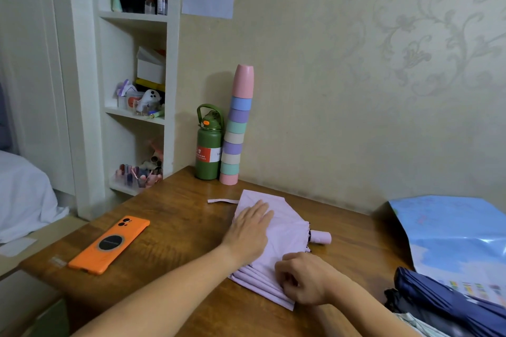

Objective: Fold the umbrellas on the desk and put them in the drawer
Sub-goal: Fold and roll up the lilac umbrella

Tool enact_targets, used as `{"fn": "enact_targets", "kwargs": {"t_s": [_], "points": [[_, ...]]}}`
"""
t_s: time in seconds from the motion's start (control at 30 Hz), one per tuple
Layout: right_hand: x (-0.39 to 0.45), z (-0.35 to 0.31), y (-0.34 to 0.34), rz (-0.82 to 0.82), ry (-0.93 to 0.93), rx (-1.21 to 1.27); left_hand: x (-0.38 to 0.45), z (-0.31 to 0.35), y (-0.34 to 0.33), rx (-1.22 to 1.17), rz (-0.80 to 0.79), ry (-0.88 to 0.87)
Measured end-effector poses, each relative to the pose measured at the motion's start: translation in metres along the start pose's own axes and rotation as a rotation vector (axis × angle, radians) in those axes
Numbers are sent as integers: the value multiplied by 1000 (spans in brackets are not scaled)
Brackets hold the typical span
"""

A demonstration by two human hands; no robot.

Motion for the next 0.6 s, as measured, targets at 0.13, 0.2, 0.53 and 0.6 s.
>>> {"fn": "enact_targets", "kwargs": {"t_s": [0.13,0.2,0.53,0.6], "points": [[12,1,9,-58,-44,108,-4,-9,-30,38,-167,-60],[20,7,19,-54,-88,237,-8,-13,-46,49,-166,-100],[90,99,41,238,-618,491,-10,-12,-55,-36,-200,-99],[102,112,31,186,-719,616,-10,-13,-59,-50,-202,-95]]}}
Point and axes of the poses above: each hand's wrist, its own x-axis towards the middle knuckle, its own y-axis out of the back of the hand, z = x × y, the point moved 2 cm from there along x, towards the middle knuckle, and after that the axes turned 7 degrees about -z, right-handed, at the moved point
